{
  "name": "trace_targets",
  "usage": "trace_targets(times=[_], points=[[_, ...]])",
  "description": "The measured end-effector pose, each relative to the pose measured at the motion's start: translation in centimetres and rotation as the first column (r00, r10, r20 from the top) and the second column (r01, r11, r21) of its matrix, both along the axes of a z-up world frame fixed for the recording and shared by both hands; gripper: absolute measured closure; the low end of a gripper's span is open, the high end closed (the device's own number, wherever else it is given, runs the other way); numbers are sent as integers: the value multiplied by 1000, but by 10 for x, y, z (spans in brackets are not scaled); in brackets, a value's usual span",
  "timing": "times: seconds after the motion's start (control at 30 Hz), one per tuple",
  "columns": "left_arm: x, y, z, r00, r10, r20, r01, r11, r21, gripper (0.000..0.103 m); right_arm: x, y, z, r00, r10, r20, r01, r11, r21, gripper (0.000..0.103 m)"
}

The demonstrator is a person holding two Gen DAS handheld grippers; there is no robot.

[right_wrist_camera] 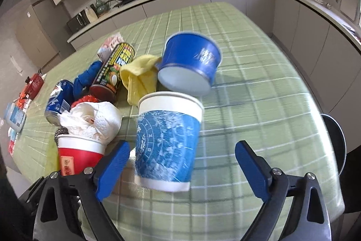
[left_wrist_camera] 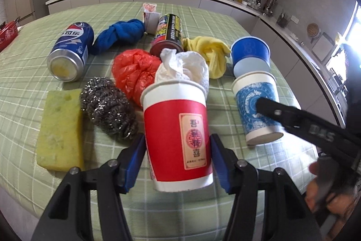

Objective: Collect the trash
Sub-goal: 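Grasp the red paper cup with the left tool while the right tool grasps the blue-patterned cup, then carry both cups to the black bucket and open both tools to drop them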

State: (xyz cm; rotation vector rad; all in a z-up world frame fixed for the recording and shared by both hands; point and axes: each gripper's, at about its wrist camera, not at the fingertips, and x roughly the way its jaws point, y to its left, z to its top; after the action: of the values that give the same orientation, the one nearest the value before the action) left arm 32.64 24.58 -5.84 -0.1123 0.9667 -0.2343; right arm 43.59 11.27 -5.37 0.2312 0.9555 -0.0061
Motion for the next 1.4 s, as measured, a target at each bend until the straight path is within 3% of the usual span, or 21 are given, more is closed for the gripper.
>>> trace_targets(times=[0.13, 0.2, 0.5, 0.83, 1.13, 1.4], points=[[-1, 6, 7, 1000, -3, 6, 3, 1000, -13, 45, 7, 4, -13, 999, 13, -32, -12, 1000, 22, 24], [-1, 7, 14, 1000, -3, 25, 4, 1000, -12, 45, 9, 5, -16, 999, 16, -42, -15, 999, 34, 39], [-9, -4, 30, 997, -25, 79, 28, 999, -30, 45, -7, -6, 1, 1000, 17, 23, -17, 1000, 13, 40], [-10, -46, 32, 995, -48, 87, 51, 998, -31, 45, -29, -38, 14, 999, 18, 42, -18, 1000, -4, 40], [-17, -99, 30, 994, -43, 102, 46, 998, -33, 45, -58, -95, 22, 999, 7, 51, -6, 1000, -20, 40], [-15, -147, 25, 990, -108, 89, 113, 992, -52, 45, -83, -156, 28, 996, -71, 61, 73, 997, -22, 40]])
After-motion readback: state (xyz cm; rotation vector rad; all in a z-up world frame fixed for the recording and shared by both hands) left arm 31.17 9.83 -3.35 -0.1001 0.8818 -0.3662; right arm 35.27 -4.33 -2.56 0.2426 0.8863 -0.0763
